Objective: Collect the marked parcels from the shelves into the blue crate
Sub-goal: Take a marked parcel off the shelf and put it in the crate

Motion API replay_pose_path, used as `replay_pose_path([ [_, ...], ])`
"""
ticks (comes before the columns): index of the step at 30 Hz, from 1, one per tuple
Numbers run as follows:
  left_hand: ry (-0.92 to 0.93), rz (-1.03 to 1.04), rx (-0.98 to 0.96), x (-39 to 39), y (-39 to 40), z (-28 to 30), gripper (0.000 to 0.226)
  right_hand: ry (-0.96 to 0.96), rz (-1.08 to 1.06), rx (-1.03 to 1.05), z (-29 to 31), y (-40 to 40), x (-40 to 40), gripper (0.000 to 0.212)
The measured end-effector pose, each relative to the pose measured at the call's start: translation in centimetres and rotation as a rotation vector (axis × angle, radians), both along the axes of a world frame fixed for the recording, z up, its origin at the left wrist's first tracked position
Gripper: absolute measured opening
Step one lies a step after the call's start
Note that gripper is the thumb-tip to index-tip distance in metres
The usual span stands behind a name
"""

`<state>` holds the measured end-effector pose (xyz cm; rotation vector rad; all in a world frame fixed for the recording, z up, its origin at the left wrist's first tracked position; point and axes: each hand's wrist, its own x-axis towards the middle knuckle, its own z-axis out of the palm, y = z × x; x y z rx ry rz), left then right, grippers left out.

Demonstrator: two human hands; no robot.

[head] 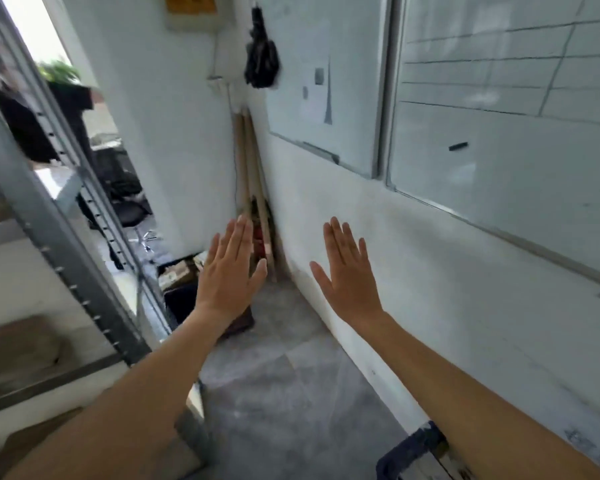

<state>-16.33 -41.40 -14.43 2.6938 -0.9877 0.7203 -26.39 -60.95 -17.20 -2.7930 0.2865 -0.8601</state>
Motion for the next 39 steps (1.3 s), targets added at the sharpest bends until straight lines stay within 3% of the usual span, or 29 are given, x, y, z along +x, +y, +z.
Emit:
replay_pose_path([
  [9, -0.169, 0.367, -0.051, 4.6, 24.0, 6.2, 0.071, -0.132, 0.356, 0.004, 7.5, 22.4, 13.4, 0.069],
  [19, -0.258, 0.759, -0.068, 4.3, 48.4, 11.9, 0.073, -0.254, 0.676, 0.029, 12.5, 46.1, 20.6, 0.067],
  [39, -0.324, 1.243, -0.036, 7.4, 69.0, 14.0, 0.076, -0.241, 1.081, -0.047, 16.4, 70.6, 31.4, 0.069],
])
